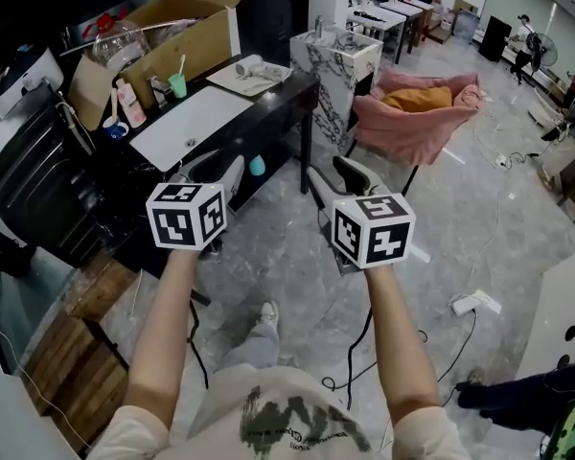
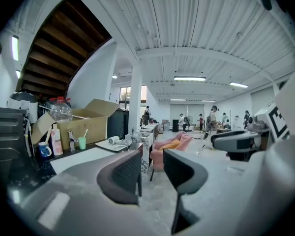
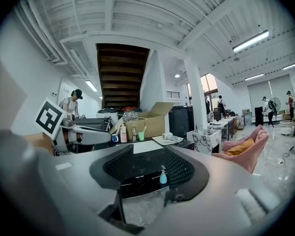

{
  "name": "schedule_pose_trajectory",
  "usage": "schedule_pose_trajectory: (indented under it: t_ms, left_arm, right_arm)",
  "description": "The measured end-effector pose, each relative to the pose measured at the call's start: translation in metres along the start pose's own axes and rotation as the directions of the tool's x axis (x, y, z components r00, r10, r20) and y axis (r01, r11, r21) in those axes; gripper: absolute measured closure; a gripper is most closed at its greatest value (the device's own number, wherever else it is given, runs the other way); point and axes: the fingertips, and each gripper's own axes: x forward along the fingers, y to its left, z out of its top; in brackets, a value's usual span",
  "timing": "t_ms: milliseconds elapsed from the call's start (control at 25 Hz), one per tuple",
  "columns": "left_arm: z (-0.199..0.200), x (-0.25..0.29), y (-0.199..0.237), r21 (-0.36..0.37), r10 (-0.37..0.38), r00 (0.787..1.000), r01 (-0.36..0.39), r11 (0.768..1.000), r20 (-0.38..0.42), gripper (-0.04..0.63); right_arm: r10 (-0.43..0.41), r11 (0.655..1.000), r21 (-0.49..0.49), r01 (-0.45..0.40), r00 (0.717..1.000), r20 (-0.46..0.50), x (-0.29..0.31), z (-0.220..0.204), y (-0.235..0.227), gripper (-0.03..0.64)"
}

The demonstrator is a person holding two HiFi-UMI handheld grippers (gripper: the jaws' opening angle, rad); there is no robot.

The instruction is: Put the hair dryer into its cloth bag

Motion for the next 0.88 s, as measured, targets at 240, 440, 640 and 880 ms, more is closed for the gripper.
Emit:
schedule_pose_trajectory:
  t_ms: [240, 440, 640, 880]
  left_arm:
    - [0.010, 0.047, 0.025, -0.002, -0.013, 1.000, 0.013, 1.000, -0.010, 0.403]
    - [0.024, 0.089, 0.064, -0.029, -0.012, 1.000, 0.012, 1.000, 0.004, 0.383]
    - [0.031, 0.137, 0.116, -0.059, -0.005, 1.000, 0.005, 0.998, -0.008, 0.344]
    - [0.043, 0.182, 0.163, -0.083, 0.004, 1.000, -0.004, 0.997, -0.005, 0.311]
  right_arm:
    - [0.005, 1.000, -0.001, -0.005, 1.000, -0.024, 0.047, 0.007, -0.018, 0.403]
    - [0.003, 1.000, -0.007, -0.003, 0.999, -0.035, 0.103, 0.021, -0.033, 0.386]
    - [0.005, 1.000, -0.006, -0.006, 0.998, -0.057, 0.170, 0.034, -0.044, 0.361]
    - [0.009, 1.000, -0.002, -0.009, 0.996, -0.083, 0.233, 0.045, -0.056, 0.333]
